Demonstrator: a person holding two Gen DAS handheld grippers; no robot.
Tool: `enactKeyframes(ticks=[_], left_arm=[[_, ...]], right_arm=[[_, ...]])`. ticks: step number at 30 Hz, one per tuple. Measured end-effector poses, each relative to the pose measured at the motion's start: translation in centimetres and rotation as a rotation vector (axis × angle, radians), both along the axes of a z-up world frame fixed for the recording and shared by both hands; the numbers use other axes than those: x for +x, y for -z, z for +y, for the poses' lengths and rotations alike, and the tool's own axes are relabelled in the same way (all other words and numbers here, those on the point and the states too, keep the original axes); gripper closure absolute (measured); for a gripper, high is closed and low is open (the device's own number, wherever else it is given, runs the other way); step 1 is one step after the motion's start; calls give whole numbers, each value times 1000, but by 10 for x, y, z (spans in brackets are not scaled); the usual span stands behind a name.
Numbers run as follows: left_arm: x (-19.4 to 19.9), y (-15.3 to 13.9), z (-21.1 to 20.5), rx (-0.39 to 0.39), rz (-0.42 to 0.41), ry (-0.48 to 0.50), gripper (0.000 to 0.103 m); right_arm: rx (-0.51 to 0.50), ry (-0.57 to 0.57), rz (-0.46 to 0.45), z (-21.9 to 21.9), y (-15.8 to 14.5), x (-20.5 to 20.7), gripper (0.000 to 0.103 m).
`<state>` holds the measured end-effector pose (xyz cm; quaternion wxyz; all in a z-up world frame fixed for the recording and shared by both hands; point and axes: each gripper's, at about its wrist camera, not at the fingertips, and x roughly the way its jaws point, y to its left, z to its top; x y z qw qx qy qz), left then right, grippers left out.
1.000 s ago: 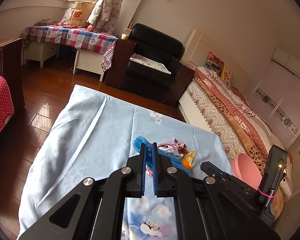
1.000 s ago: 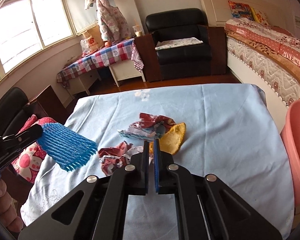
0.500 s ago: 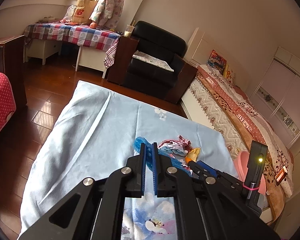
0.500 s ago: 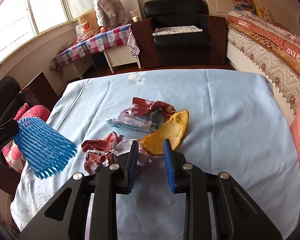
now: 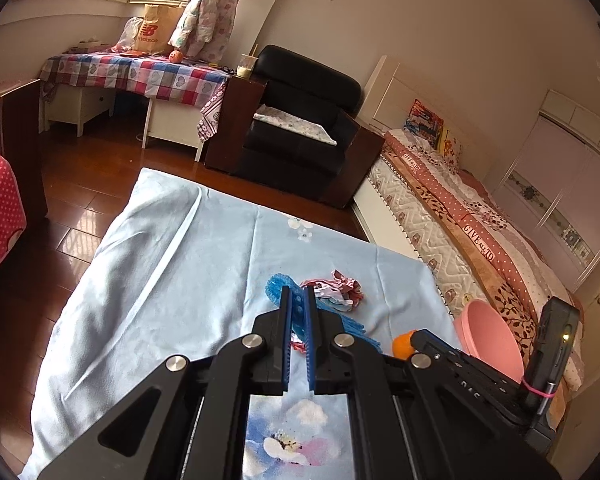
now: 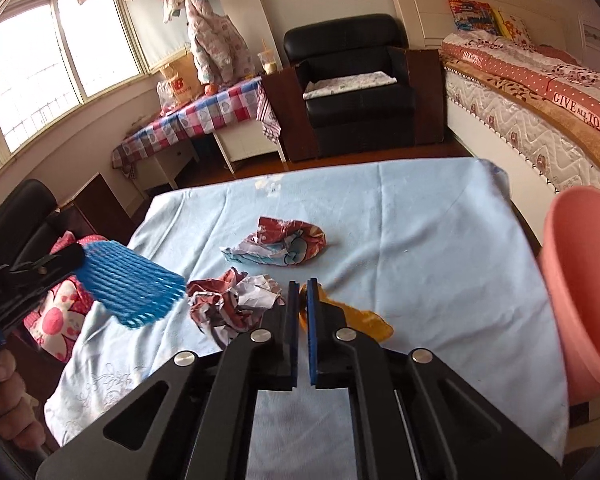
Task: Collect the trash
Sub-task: 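Carry the blue foam net and orange peel over the pink bucket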
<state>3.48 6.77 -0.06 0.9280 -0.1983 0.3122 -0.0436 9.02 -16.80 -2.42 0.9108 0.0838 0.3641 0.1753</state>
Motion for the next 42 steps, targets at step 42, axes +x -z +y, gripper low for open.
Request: enactKeyframes(ticks=[42], left_arm=[[42,-22,-287,163,-67,478,98]], right_arm=[[173,437,-52,-244,-14,-50,99]])
